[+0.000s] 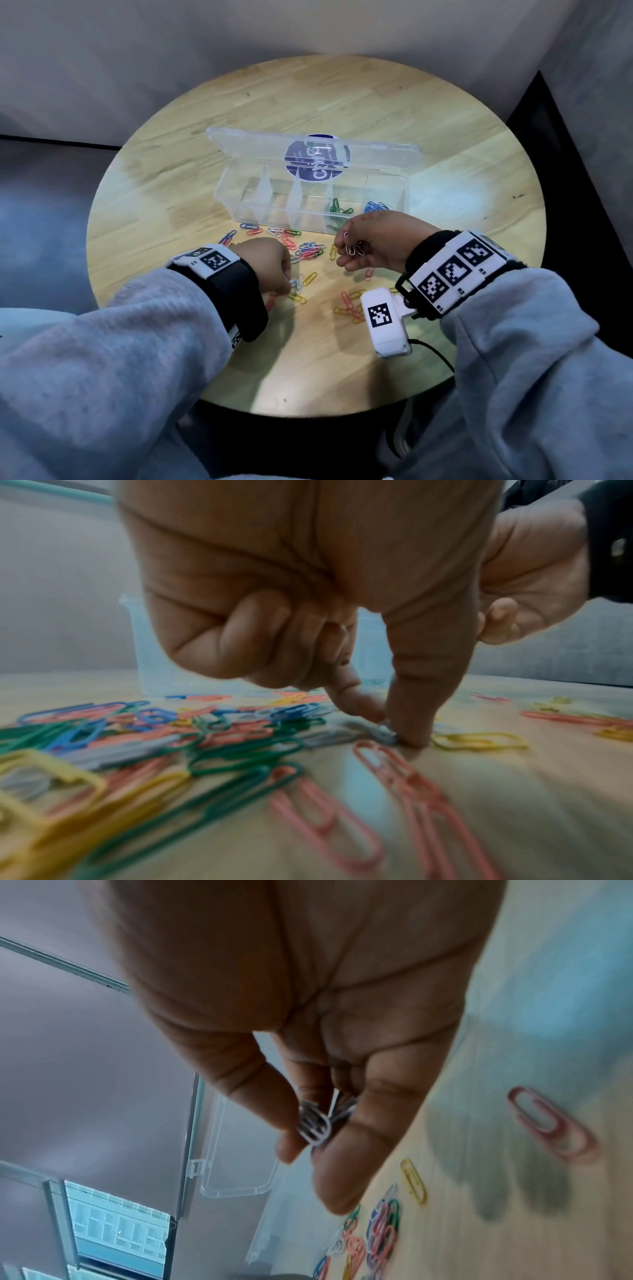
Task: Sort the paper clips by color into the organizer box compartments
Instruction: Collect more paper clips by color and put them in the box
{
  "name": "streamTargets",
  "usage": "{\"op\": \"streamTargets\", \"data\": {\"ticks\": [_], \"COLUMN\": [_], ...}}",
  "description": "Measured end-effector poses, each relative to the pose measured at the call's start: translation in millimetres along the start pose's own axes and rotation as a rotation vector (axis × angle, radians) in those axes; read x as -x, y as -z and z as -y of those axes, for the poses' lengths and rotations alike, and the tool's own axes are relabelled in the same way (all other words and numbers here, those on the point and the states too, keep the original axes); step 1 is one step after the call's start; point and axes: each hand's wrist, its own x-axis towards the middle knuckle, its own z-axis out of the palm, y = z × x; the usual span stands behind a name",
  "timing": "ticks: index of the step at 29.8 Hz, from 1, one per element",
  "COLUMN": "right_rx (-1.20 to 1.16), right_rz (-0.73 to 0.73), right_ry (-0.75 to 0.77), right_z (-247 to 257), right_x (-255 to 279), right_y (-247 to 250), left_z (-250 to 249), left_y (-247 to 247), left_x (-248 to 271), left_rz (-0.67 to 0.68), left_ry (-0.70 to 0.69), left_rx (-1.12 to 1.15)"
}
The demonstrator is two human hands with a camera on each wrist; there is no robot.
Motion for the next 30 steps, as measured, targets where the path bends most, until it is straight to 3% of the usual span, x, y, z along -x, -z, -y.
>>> {"op": "streamTargets", "data": {"ticks": [6,13,17,19,23,25,30], "right_rx": [0.067,0.555,0.705,0.812,0.963,1.001,1.137], "right_rz": [0.026,-0.052,-0.026,-0.018,-0.003,-0.005,0.009], "right_ry": [0.048,0.073,0.121,0.169,0.248,0.229,0.228], "right_z": [-2,-4,-3,-1,1,-1,-3], "right_x": [1,0,1,2,-1,-4,-8], "right_y": [-5,-8,-21,-27,-39,-44,-58], "left_z": [2,2,7,17,33,38,50], "left_y": [0,-2,2,8,22,27,29], "left_x": [-3,-4,0,1,3,5,9], "left_rz": [0.036,0.053,0.038,0.032,0.115,0.114,0.223], "left_ry": [-0.011,0.012,-0.015,-0.023,0.069,0.107,-0.015], "left_rx": [0.001,-0.012,0.043,0.195,0.872,1.102,1.476]}}
